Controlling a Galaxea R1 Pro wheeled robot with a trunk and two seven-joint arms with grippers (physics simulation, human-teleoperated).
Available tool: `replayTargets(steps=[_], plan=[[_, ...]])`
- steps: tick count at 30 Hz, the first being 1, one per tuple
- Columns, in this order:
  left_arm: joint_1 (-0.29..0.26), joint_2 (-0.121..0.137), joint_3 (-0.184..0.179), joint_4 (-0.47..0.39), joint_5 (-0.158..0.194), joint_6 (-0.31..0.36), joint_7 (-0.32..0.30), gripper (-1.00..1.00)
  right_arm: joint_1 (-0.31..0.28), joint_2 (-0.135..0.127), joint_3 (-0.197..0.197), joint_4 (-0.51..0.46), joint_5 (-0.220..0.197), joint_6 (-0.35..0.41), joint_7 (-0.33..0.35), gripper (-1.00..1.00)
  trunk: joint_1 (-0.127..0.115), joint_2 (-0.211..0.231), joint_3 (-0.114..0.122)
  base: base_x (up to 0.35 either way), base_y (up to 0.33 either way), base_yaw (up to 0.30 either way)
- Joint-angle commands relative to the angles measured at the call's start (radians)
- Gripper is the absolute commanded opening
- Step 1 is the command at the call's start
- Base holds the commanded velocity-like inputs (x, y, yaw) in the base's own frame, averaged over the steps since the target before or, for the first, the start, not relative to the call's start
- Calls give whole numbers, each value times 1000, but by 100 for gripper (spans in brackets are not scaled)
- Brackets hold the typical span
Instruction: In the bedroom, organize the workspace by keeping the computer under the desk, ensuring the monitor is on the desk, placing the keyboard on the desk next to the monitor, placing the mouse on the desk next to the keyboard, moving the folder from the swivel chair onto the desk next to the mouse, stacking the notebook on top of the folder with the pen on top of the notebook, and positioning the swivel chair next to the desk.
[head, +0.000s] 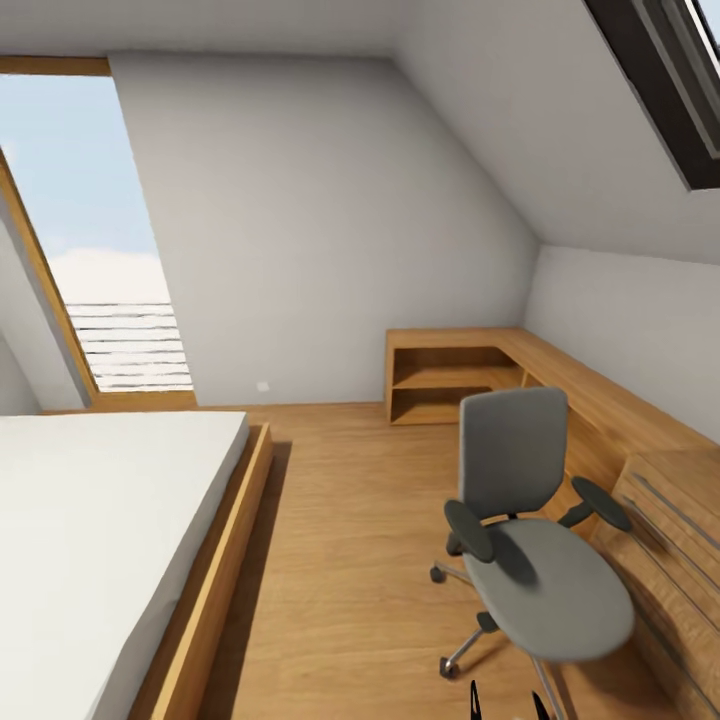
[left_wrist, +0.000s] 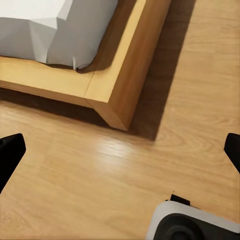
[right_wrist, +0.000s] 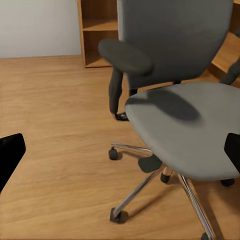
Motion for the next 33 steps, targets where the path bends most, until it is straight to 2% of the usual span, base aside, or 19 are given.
replayTargets(steps=[1,21,33], plan=[[0,0,-10,-2,7,0,6,100,-1,0,9,0,-9,-3,-2,100,1,-1,-1,271,0,4],[0,0,-9,-2,7,2,5,100,-1,3,11,6,-8,-3,-1,100,1,-1,-1,319,7,1],[0,0,-10,-2,7,2,4,100,-1,6,13,7,-6,-3,0,100,1,-1,-1,313,157,0]])
